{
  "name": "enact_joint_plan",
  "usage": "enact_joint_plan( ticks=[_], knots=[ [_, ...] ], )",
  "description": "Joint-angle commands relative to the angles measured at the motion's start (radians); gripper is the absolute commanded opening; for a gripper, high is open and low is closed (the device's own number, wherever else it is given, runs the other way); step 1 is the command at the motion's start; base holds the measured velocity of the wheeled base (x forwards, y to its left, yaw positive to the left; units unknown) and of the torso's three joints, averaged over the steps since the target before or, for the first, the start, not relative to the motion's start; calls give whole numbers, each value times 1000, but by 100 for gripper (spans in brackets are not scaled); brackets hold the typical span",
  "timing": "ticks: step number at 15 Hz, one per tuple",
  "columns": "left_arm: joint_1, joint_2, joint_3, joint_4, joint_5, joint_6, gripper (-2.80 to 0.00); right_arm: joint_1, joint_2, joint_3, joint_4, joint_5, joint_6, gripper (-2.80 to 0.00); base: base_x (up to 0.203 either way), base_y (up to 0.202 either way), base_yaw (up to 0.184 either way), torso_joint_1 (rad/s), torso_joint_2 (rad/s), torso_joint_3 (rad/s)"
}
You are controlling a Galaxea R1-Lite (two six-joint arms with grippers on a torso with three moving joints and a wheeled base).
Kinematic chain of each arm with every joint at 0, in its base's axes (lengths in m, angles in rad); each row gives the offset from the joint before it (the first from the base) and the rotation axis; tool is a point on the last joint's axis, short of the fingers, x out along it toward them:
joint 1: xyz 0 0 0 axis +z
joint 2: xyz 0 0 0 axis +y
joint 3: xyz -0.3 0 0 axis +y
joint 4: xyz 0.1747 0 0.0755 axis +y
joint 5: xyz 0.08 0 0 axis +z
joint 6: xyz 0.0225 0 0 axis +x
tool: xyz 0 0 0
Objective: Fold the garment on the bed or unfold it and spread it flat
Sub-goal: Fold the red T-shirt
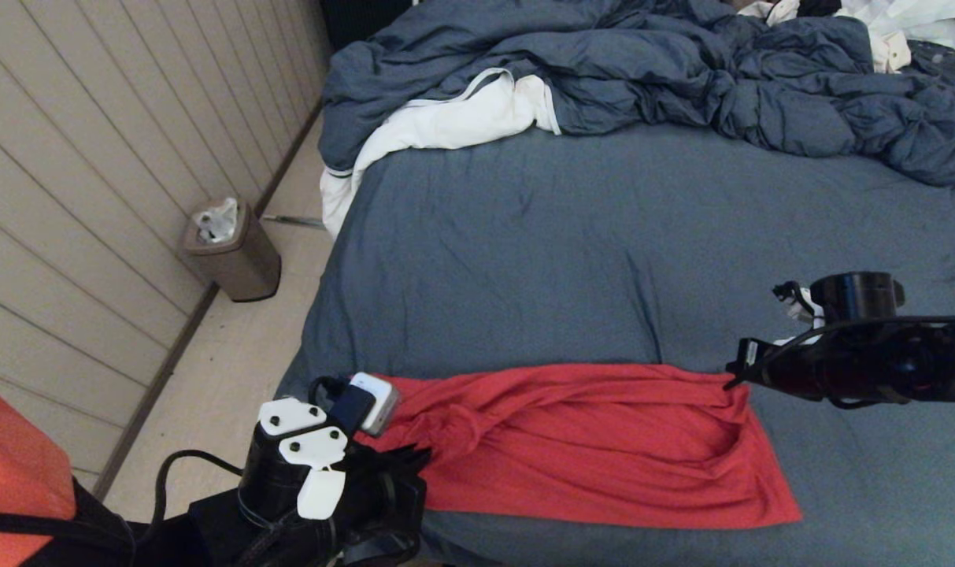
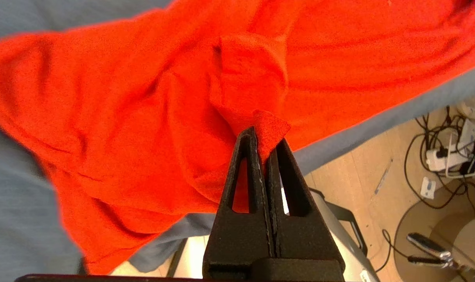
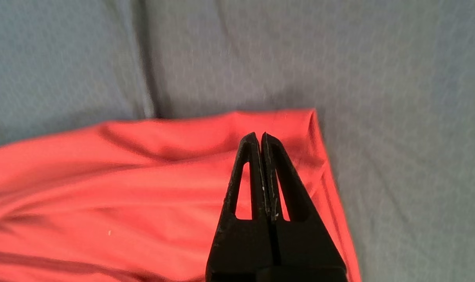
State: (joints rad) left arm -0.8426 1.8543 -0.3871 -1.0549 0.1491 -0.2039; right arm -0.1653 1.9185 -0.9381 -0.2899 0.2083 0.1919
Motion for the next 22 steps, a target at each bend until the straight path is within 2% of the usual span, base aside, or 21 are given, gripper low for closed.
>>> enact_joint_plan(
  ticks=[1, 5, 6, 7, 14, 16, 17, 20, 22],
  knots=[
    [-15, 103, 52, -119, 1, 2, -280, 0, 7, 10, -31, 0, 0, -280, 0, 0, 0, 0, 0, 0],
    [-32, 228, 131, -336, 3, 26, -280, 0, 30, 27, -81, 0, 0, -280, 0, 0, 0, 0, 0, 0],
    [-33, 231, 142, -384, 3, 45, -183, 0, 28, 27, -81, 0, 0, -280, 0, 0, 0, 0, 0, 0],
    [-33, 221, 146, -388, 3, 48, 0, 0, 27, 26, -81, 0, 0, -280, 0, 0, 0, 0, 0, 0],
    [-33, 73, 145, -361, 3, 69, 0, 0, 19, 30, -81, 0, 0, -280, 0, 0, 0, 0, 0, 0],
    [-32, 122, 96, -338, 12, 66, 0, 1, 10, 38, -81, 2, 1, -280, 0, 0, 0, 0, 0, 0],
    [-16, 150, 67, -329, 27, 62, 0, 0, 5, 39, -81, 3, 0, -280, 0, 0, 0, 0, 0, 0],
    [106, 138, 19, -286, 32, 39, 0, 3, -13, 39, -72, 8, 3, -280, 0, 0, 0, 0, 0, 0],
    [160, 85, -27, -180, 17, -41, 0, 4, -43, 31, -18, 9, 5, -280, 0, 0, 0, 0, 0, 0]
  ],
)
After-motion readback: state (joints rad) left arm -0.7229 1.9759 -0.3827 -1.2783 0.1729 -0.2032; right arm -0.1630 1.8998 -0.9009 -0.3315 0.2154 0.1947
